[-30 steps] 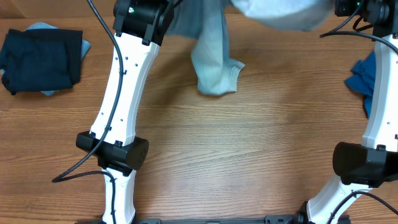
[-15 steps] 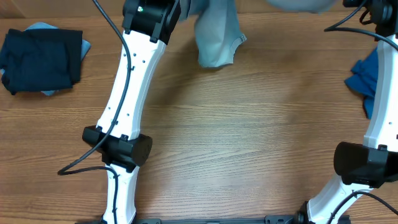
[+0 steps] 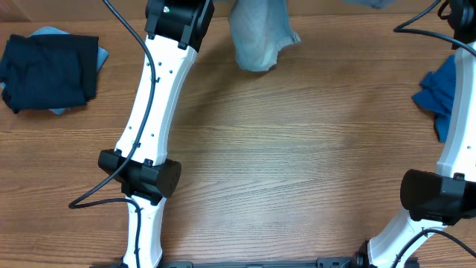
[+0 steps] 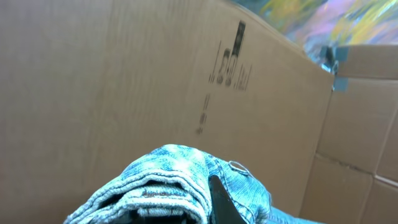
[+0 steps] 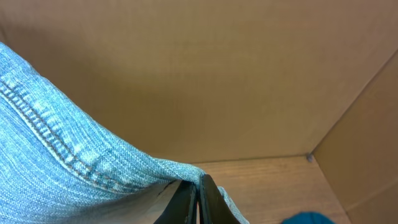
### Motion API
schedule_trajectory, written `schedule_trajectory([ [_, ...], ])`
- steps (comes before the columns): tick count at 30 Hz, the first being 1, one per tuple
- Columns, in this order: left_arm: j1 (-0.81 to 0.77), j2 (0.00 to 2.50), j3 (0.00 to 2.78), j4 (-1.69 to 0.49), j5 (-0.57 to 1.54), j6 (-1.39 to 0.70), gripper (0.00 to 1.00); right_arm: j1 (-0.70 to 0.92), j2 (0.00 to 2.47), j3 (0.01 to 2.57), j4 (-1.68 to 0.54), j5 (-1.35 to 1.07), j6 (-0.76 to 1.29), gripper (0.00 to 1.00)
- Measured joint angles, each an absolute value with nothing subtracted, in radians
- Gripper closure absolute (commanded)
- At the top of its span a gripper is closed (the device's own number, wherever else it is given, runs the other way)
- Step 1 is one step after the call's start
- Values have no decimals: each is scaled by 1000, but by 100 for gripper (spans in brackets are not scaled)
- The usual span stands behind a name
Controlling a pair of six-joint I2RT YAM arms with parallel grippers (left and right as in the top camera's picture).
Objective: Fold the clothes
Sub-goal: 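Lay the shorts flat on the table center and open both grippers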
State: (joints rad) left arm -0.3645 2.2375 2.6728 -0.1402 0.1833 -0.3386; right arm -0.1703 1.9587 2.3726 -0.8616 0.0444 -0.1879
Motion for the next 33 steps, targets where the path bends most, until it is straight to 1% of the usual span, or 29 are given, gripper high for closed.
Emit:
schedule_trajectory([
  [4, -364, 2238, 2673, -93, 169, -339, 96, -170, 1959, 2373, -823, 45, -188, 96],
  [8, -364, 2238, 2673, -91, 134, -338, 96, -170, 1959, 2373, -821, 44, -187, 96],
  [12, -362, 2238, 2674, -191, 118, -325, 96, -170, 1959, 2373, -844, 44, -187, 96],
  [18, -358, 2238, 2677, -554, 130, -263, 96, -170, 1959, 2373, -1003, 44, -187, 96],
  [21, -358, 2237, 2679, -768, 134, -242, 96, -170, 1959, 2373, -1135, 28, -188, 96],
  [24, -358, 2236, 2679, -937, 134, -225, 96, -170, 1959, 2372, -1237, -22, -187, 96],
  [29, -357, 2201, 2678, -1189, 104, -204, 85, -170, 1957, 2372, -1424, -201, -213, 92],
  [33, -357, 2118, 2678, -1342, 78, -202, 81, -170, 1956, 2372, -1514, -299, -236, 92],
])
